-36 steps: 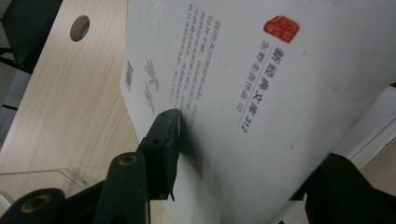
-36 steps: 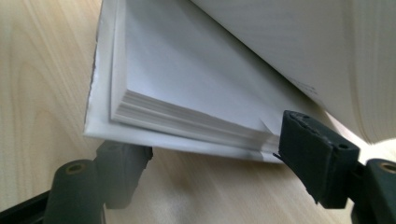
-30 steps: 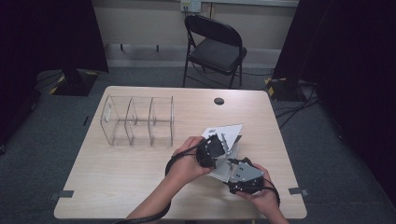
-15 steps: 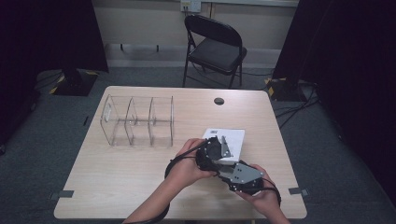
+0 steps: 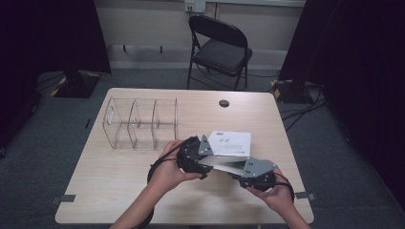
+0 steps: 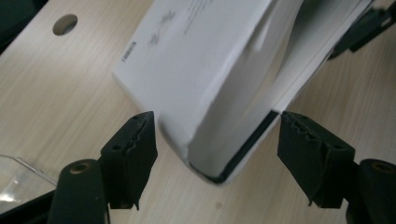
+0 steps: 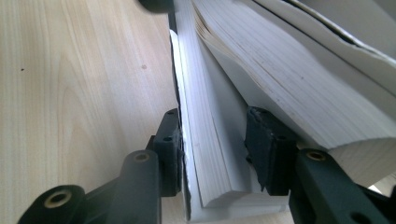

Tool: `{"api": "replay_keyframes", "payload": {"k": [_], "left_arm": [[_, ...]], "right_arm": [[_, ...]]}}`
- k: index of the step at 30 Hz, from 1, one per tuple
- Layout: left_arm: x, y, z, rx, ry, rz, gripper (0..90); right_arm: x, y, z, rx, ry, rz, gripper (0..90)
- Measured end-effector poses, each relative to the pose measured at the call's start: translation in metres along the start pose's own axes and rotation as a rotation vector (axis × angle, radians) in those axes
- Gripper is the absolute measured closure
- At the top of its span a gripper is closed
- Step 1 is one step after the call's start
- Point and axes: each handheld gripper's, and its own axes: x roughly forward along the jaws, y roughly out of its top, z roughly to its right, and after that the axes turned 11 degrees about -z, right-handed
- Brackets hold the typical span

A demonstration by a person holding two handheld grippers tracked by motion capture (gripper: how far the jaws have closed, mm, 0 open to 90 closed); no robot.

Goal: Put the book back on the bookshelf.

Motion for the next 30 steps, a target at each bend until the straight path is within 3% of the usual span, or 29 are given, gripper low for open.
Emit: {"api": "replay_keyframes", "payload": {"k": [7, 11, 19, 30], "left_arm": [[0.005, -0.015, -0.003, -0.042, -0.015, 0.009, 26.9], [0.009, -0.022, -0.004, -0.041, -0.013, -0.011, 24.0], [0.032, -0.04, -0.007, -0.101, -0.072, -0.024, 22.9], [0.053, -0.056, -0.008, -0.136, -0.115, -0.04, 22.1]], "right_arm": [[-0.006, 0.006, 0.009, 0.01, 0.007, -0.02, 60.7], [-0.01, 0.011, 0.016, 0.011, 0.019, -0.038, 61.8], [-0.013, 0.014, 0.024, 0.048, 0.039, -0.037, 62.0], [-0.02, 0.018, 0.036, 0.094, 0.082, -0.029, 62.5]]}}
